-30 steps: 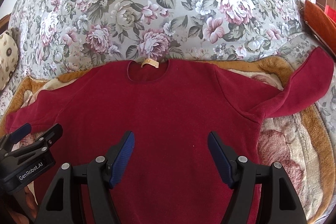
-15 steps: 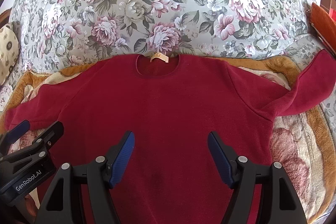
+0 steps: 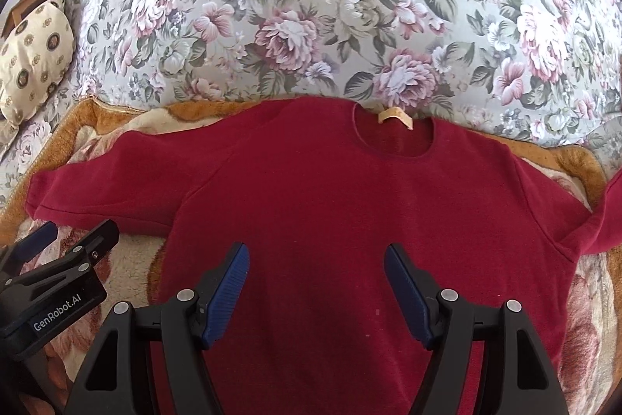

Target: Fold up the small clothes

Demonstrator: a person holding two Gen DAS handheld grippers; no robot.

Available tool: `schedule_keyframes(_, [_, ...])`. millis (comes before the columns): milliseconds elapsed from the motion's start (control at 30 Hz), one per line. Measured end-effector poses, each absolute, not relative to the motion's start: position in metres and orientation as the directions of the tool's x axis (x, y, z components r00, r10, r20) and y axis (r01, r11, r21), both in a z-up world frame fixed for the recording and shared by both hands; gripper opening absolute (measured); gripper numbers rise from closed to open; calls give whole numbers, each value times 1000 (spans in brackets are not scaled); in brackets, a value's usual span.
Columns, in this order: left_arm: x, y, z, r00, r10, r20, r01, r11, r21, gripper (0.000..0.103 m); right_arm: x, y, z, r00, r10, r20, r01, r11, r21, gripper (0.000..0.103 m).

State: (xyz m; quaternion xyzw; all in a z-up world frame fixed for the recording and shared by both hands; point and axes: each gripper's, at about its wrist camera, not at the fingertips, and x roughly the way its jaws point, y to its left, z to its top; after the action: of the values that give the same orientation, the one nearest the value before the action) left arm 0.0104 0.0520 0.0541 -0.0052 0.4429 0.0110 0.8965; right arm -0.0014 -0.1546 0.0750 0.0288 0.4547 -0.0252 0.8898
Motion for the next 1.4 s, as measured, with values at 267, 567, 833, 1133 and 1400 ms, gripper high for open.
schedule_keyframes(267, [13,103,53,608,31,-794,-115,992,-49,97,22,-98,76,591,79,-803,-77,996,42,70])
schedule_keyframes(567, [15,201,60,630,74,-773,-325,929,-176,97,61,-34,74,558,158,-815,-218,975,40,70])
schedule_keyframes(833, [12,297,33,642,48,-765,-542,735,-408,97,84,28,75,535,261,-803,-340,937,78,70])
schedule_keyframes(1133, [60,312,22,639,19,-769,-554,705,-443,97,77,20,70,521,270,-810,-368,927,72,70])
schedule_keyframes(1400, [77,302,26,635,21,-772,-509,763,-398,19,70,-47,86,547,315,-775,-262,944,199,68])
